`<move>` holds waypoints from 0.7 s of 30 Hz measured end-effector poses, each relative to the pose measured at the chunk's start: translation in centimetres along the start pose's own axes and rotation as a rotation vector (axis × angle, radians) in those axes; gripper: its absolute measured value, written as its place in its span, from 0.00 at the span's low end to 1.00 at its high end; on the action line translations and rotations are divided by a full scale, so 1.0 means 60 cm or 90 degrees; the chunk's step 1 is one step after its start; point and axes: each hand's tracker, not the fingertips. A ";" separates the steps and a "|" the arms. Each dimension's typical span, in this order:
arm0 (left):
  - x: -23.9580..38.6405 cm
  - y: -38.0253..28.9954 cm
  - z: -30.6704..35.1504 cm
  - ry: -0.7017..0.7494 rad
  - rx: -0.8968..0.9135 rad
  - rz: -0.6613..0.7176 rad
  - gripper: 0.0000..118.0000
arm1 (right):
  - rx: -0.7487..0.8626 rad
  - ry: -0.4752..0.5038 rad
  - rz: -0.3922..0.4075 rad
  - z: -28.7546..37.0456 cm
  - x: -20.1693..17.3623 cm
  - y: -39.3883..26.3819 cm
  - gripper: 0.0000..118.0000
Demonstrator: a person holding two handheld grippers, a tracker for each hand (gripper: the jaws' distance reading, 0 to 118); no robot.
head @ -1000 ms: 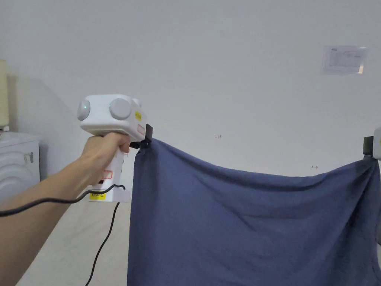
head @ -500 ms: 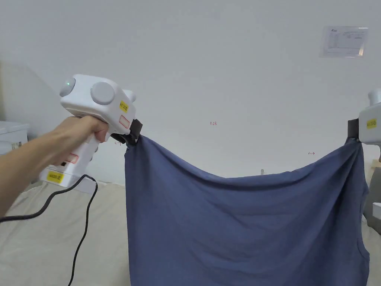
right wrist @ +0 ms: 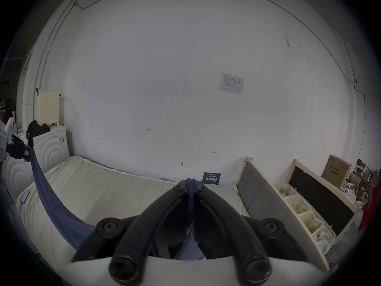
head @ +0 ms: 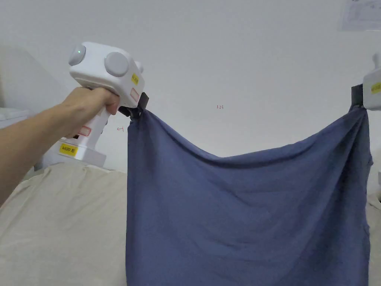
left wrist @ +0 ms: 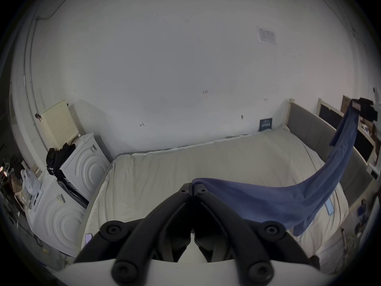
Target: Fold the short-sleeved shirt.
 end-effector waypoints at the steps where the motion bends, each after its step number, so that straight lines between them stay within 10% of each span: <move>1: -0.002 0.011 -0.012 0.009 0.013 0.011 0.00 | 0.004 -0.002 -0.004 -0.015 0.001 0.010 0.03; 21: -0.068 0.167 -0.178 0.130 0.189 0.127 0.00 | 0.058 -0.077 0.048 -0.235 0.017 0.123 0.03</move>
